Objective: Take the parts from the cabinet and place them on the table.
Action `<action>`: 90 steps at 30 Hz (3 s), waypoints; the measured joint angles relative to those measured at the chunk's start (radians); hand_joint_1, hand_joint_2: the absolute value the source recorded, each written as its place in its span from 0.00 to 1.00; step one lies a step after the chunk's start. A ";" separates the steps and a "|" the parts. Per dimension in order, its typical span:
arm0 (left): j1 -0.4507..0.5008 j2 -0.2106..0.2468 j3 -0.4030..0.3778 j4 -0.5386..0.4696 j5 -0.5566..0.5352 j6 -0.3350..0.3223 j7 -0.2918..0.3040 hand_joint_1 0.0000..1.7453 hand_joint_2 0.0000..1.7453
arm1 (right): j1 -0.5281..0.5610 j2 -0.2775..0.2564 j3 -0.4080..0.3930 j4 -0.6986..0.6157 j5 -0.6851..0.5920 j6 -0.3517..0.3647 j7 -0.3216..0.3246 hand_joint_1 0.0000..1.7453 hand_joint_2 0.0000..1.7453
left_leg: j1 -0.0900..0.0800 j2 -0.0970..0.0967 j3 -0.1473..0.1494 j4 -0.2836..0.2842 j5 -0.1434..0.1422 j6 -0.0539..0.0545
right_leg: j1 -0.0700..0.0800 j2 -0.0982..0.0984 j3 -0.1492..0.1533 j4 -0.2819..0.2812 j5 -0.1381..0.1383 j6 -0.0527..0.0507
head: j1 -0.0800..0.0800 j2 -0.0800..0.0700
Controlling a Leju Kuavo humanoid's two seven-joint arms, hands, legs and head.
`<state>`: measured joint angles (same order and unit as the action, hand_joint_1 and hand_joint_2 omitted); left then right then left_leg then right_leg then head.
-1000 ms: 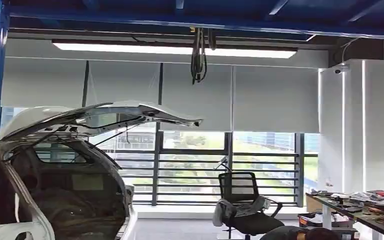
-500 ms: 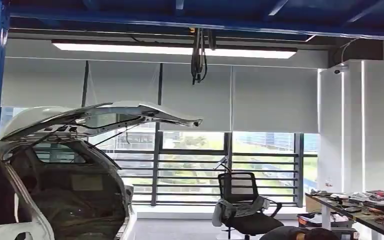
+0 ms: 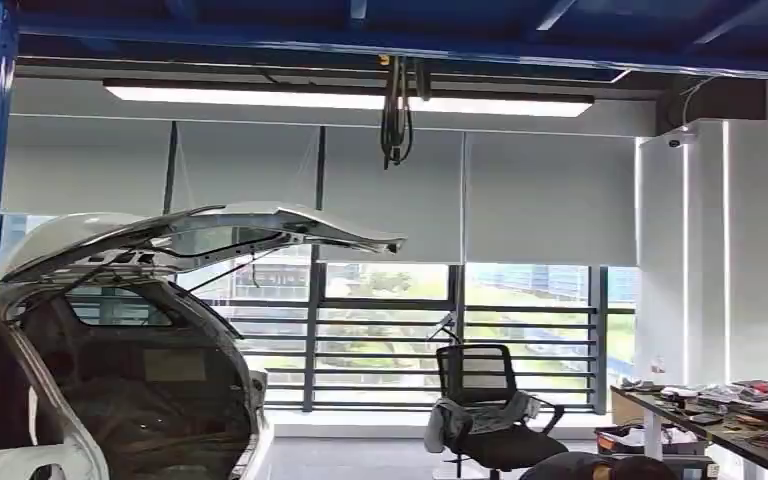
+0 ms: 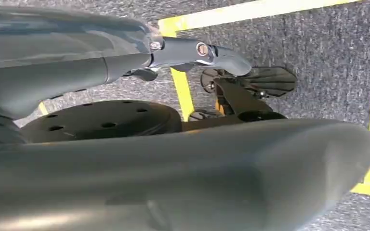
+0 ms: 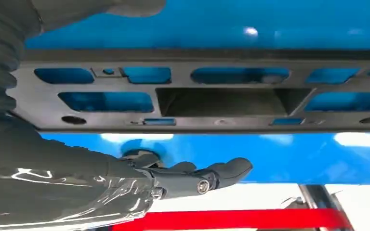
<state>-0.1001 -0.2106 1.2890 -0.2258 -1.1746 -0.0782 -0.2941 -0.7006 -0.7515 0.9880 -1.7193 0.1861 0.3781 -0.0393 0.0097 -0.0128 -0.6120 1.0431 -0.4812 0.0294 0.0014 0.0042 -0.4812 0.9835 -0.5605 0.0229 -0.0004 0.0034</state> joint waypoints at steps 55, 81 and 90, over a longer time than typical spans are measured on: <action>-0.001 -0.013 0.017 0.000 0.023 0.005 -0.031 0.00 0.00 | -0.030 0.117 0.261 0.192 0.346 -0.183 -0.026 0.00 1.00 | 0.000 0.000 0.000 0.000 0.000 0.000 | 0.000 0.000 0.000 0.000 0.000 0.000 | 0.000 0.000; -0.001 -0.013 0.018 0.000 0.025 0.056 -0.048 0.00 0.00 | 0.262 0.263 0.026 0.198 0.944 -0.338 -0.007 0.00 1.00 | 0.001 0.001 0.002 0.000 0.000 0.000 | 0.001 0.001 0.001 0.000 0.000 0.000 | 0.000 0.000; -0.001 -0.013 0.018 0.000 0.025 0.056 -0.053 0.00 0.00 | 0.288 0.282 -0.016 0.164 0.959 -0.344 -0.009 0.00 1.00 | 0.001 0.001 0.002 0.000 0.000 0.000 | 0.001 0.001 0.001 0.000 0.000 0.000 | 0.000 0.000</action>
<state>-0.1012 -0.2239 1.3073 -0.2255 -1.1494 -0.0217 -0.3468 -0.4129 -0.4692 0.9720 -1.5553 1.1448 0.0343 -0.0481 0.0109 -0.0121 -0.6100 1.0426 -0.4812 0.0292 0.0022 0.0051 -0.4801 0.9838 -0.5606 0.0227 -0.0004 0.0034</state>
